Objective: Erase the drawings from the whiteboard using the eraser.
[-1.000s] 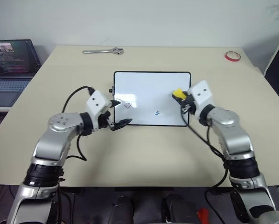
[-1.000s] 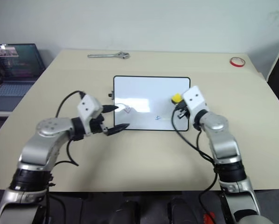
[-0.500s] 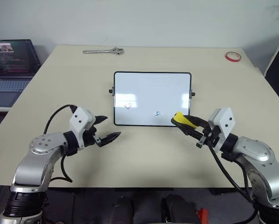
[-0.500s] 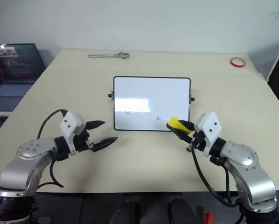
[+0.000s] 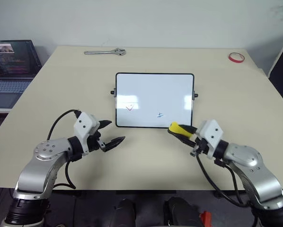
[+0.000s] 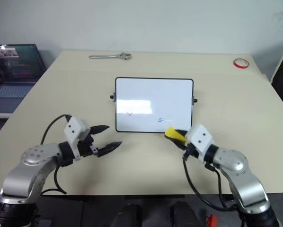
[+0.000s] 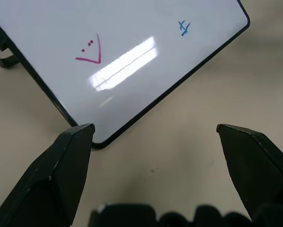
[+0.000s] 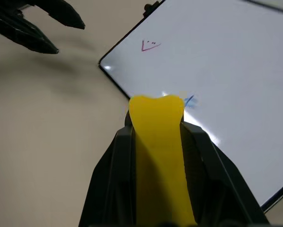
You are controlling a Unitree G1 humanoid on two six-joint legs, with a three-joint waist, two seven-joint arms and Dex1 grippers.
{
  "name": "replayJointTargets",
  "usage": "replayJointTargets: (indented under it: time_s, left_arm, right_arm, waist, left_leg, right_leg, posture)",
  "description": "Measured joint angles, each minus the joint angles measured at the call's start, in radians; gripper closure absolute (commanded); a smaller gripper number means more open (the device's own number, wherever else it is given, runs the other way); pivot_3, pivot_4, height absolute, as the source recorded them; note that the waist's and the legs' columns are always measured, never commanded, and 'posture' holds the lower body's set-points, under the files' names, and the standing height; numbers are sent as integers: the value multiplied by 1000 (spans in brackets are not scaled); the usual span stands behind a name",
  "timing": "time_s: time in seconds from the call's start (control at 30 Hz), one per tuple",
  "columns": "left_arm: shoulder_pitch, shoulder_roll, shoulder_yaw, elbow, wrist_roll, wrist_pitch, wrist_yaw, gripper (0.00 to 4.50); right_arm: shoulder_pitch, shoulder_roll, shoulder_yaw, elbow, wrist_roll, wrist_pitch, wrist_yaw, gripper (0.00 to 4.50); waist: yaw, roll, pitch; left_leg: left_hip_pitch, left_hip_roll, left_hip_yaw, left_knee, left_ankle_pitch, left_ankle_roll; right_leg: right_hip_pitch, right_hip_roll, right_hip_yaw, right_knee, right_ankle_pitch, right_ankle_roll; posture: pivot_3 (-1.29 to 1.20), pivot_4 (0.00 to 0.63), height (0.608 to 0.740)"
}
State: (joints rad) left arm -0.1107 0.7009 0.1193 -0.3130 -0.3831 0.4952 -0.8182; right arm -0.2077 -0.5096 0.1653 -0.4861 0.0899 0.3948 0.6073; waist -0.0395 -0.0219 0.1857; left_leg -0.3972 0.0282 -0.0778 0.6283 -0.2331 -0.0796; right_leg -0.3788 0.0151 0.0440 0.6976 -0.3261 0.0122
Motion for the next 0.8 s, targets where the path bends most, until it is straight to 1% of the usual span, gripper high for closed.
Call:
replayJointTargets:
  time_s: [0.1, 0.2, 0.3, 0.4, 0.5, 0.63, 0.8]
  left_arm:
    - [-3, 1, -12, 0, 0, -4, -4, 0]
    - [-12, 4, -21, 13, 4, -12, -23, 0]
    - [-20, 10, -27, 38, 8, -41, -46, 0]
    - [-19, 18, -33, 56, 12, -62, -68, 0]
    - [-17, 19, -39, 66, 15, -88, -86, 0]
    - [-8, 19, -43, 75, 30, -108, -92, 0]
    - [-15, 19, -45, 75, 34, -110, -91, 0]
  right_arm:
    - [-138, 63, 77, 150, -125, -73, -76, 3515]
    - [-243, 128, 120, 302, -198, -123, -134, 3515]
    - [-318, 163, 142, 453, -250, -171, -170, 3515]
    - [-342, 173, 156, 547, -276, -212, -173, 3515]
    - [-356, 173, 181, 577, -295, -240, -143, 3515]
    - [-338, 111, 232, 567, -314, -261, -46, 3515]
    - [-336, 98, 233, 565, -342, -262, -49, 3515]
  waist:
    - [-1, 0, 0]
    - [-1, 0, 0]
    - [4, 0, 0]
    - [8, 0, 0]
    - [7, 0, 0]
    - [7, 0, 0]
    - [9, 0, 0]
  left_leg:
    - [-1, 0, 0, 0, 0, 0]
    - [-2, 0, 0, 0, 0, 0]
    - [-2, 0, 0, 0, 0, 0]
    - [-2, 1, 0, 0, 0, 0]
    - [-1, 1, 0, 0, 0, 0]
    - [1, 1, 0, 0, 0, 0]
    - [5, 0, -1, 1, 0, 0]
  right_leg:
    - [-1, 0, 0, 0, 2, -4]
    - [-2, 0, 0, 0, 2, -4]
    - [-1, -1, 0, 0, 2, -4]
    - [-1, -1, -1, 0, 2, -4]
    - [-1, -1, 0, 1, 2, -4]
    - [1, -1, -1, 1, 2, -4]
    - [6, -1, -1, 1, 2, -4]
  posture:
    - [0, 150, 740]
    - [0, 150, 740]
    - [0, 150, 740]
    - [0, 150, 740]
    - [0, 150, 740]
    - [0, 150, 740]
    - [0, 150, 740]
